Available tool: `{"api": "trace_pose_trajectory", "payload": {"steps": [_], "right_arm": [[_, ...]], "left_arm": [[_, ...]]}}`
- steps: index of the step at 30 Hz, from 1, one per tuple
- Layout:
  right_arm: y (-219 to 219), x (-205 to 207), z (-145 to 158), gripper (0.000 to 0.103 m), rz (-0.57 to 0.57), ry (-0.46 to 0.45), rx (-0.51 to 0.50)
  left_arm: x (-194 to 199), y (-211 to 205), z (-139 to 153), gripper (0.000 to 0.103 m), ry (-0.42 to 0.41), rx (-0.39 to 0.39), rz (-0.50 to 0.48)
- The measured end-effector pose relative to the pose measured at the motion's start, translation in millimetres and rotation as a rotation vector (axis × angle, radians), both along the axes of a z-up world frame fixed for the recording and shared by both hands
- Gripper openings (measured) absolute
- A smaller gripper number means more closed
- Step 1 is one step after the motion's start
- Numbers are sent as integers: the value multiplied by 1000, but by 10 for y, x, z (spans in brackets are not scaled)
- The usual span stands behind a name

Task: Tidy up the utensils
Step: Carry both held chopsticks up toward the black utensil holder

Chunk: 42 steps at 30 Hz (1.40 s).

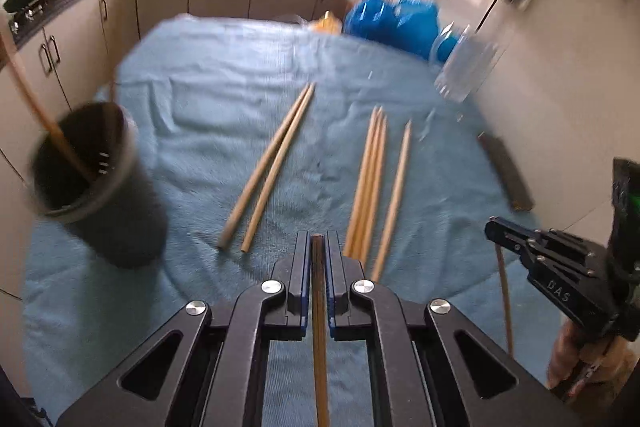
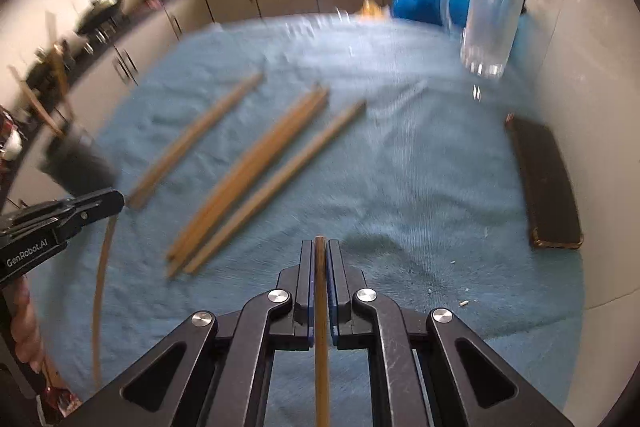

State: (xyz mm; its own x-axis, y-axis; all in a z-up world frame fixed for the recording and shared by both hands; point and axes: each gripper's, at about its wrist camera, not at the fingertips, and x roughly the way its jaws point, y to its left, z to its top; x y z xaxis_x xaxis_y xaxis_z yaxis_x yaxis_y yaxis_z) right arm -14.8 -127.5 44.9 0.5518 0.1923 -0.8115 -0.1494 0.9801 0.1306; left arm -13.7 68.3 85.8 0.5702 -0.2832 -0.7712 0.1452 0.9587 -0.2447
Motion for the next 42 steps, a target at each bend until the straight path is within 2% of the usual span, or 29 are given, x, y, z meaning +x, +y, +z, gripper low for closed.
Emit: {"api": "trace_pose_trajectory", "payload": {"steps": [6,10,22,29,42], "right_arm": [[-5,-531,372,5,-23,-187,30],[12,-782,560,5,-33,-264,60],[179,-1443,1118,5,-30,-507,105],[392,-1455,1266,5,-10,-573,115],[710,-1166,1493,5,58,-586,138]], "left_arm": [[-517,92,394,6,-132,-37,13],[-831,73,595,6,-223,-18,23],[-1389,273,971,6,-351,-83,58],[-1556,427,1193,6,-431,-83,95],[-1465,714,1501,6,-494,-93,103]]}}
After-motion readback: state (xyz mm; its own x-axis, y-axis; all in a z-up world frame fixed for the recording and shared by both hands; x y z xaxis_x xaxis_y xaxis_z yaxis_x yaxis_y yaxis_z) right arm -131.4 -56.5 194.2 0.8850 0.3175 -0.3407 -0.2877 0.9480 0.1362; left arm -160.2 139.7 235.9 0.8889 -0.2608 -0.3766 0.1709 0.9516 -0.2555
